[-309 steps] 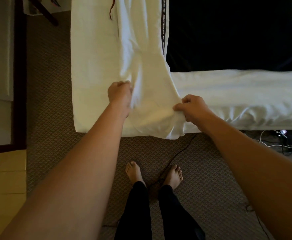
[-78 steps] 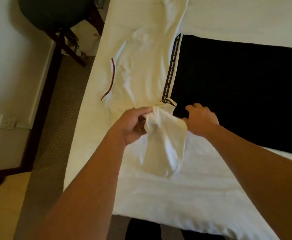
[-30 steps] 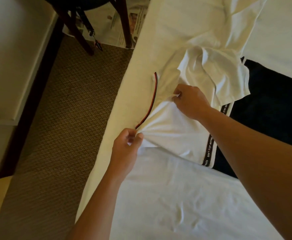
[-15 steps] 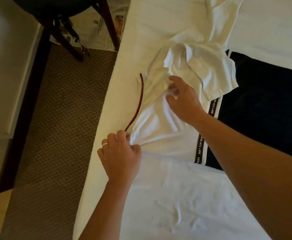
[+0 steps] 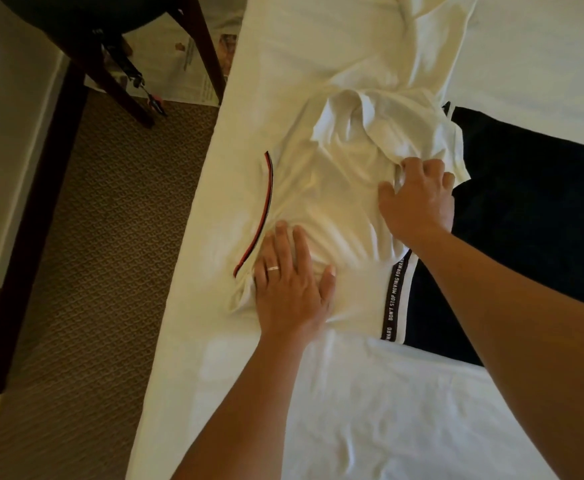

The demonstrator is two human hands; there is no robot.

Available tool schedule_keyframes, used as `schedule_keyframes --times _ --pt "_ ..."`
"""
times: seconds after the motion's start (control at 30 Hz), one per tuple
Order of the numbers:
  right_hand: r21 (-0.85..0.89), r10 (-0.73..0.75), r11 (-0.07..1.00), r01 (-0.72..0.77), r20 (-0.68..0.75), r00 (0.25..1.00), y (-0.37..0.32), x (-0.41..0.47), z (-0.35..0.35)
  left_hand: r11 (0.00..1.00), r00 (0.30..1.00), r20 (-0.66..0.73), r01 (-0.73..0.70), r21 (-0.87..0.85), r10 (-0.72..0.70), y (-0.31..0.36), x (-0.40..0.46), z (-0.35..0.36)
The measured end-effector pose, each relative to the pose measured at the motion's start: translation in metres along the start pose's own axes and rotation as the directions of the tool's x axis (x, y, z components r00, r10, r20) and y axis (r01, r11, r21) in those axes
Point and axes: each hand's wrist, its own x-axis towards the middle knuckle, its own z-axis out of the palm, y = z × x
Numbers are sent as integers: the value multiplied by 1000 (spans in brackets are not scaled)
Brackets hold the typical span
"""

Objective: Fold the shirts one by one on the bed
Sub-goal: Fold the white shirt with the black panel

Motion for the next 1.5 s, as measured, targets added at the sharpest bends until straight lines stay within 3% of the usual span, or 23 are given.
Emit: schedule_keyframes --times 0.23,0.43,0.6,0.67,0.77,0.9,0.97,1.07,1.2,1.3,1.37,1.5 --pt "-119 -50 992 47 -24 998 4 9 -1 992 992 -44 123 39 -121 8 6 -4" --pt "-99 -63 994 53 -100 993 19 19 -18 978 972 -112 200 -67 -206 23 59 -34" --pt "191 149 977 -100 -261 954 50 12 -44 979 979 -15 203 -6 -203 26 103 -51" --pt "335 321 915 -226 -265 909 67 6 -61 980 980 4 199 -3 -199 27 110 -56" --pt "550 575 747 -373 -254 778 94 -9 -82 977 983 44 184 -111 -180 30 112 -60" --pt "892 797 375 -252 -171 580 143 -40 -101 976 990 -93 86 -198 -106 50 92 -70" --pt "956 842 214 -199 -77 534 169 -58 -99 994 981 -191 -44 -99 25 56 73 -69" --pt "975 836 26 -223 101 539 199 -78 -87 966 958 -205 -156 205 199 57 42 -55" --pt "940 824 -36 -339 220 522 237 -97 -74 892 944 -49 -291 345 327 65 15 -32" --pt "913 813 37 -406 209 544 255 -98 -81 912 957 32 -285 295 289 65 26 -31" --pt "917 828 50 -395 183 530 267 -101 -89 923 954 31 -298 244 299 64 32 -34" --pt "935 856 65 -348 127 501 282 -126 -91 877 890 -28 -442 189 455 61 26 -40"
